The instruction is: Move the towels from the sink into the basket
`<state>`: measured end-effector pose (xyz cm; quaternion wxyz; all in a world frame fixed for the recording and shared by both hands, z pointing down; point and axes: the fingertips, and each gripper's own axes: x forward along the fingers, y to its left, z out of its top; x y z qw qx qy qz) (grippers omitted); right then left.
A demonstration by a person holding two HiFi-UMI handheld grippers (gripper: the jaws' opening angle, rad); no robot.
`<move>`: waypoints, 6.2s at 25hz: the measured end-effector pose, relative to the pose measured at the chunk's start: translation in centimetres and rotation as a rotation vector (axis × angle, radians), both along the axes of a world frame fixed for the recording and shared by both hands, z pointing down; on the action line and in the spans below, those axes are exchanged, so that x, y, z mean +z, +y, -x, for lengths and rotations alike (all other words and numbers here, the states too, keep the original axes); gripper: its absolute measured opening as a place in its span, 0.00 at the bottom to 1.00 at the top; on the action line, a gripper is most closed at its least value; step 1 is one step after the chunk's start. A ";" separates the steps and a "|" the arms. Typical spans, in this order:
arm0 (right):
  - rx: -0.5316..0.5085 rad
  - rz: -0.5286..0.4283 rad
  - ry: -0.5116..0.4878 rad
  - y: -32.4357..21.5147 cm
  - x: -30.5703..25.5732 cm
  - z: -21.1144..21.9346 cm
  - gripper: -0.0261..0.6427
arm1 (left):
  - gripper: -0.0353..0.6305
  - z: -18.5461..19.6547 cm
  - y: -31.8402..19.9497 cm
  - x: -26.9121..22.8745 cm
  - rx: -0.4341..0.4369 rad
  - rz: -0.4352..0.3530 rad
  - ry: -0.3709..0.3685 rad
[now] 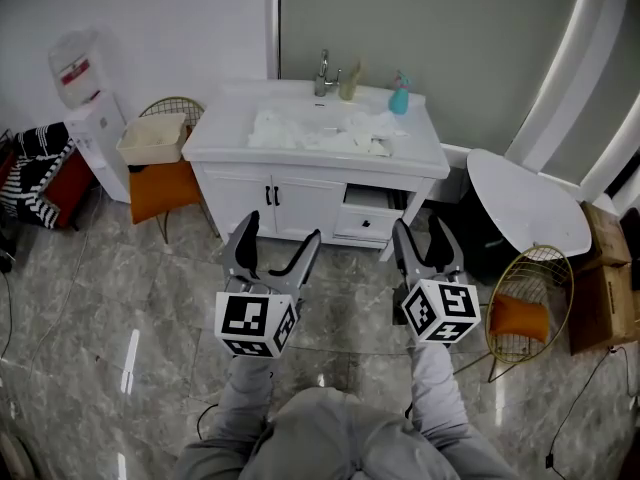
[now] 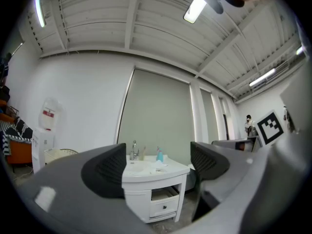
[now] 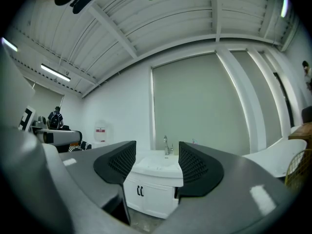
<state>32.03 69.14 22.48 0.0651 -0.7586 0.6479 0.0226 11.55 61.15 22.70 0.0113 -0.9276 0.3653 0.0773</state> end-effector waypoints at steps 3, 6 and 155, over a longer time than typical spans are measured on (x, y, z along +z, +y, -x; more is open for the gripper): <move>0.000 0.010 0.006 -0.8 0.9 1.3 0.42 | 0.75 0.1 -0.6 0.7 0.028 -0.004 -0.016; 0.001 0.029 0.012 -1.6 1.4 1.9 0.42 | 0.75 0.1 -1.5 1.0 0.045 -0.001 -0.022; -0.606 0.486 1.464 -72.5 16.9 10.3 0.28 | 0.29 -5.3 -64.9 19.2 0.082 -0.020 -1.373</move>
